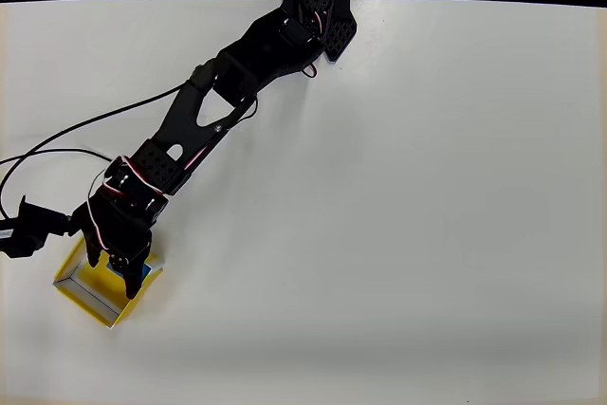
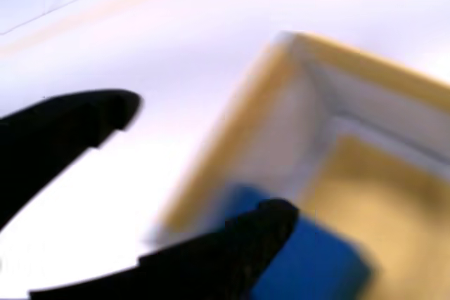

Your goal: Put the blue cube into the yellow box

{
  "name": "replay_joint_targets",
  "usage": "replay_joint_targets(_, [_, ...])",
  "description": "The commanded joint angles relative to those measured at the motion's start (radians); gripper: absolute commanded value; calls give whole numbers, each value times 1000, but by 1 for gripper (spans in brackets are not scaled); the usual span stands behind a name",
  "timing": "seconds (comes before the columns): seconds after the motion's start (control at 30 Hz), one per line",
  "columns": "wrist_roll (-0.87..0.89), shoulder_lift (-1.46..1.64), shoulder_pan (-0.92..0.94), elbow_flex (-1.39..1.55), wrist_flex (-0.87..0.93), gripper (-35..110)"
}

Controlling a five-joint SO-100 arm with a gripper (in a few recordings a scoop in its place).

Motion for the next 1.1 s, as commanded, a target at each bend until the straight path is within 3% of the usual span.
replay_joint_targets(0.0, [-21, 485, -54, 178, 15, 25])
replay_joint_targets(0.5, [-110, 1353, -351, 1335, -321, 10])
replay_joint_targets(0.8, [-143, 1753, -476, 1736, -296, 1])
replay_joint_targets(1.07, [-164, 1994, -508, 1974, -132, 0])
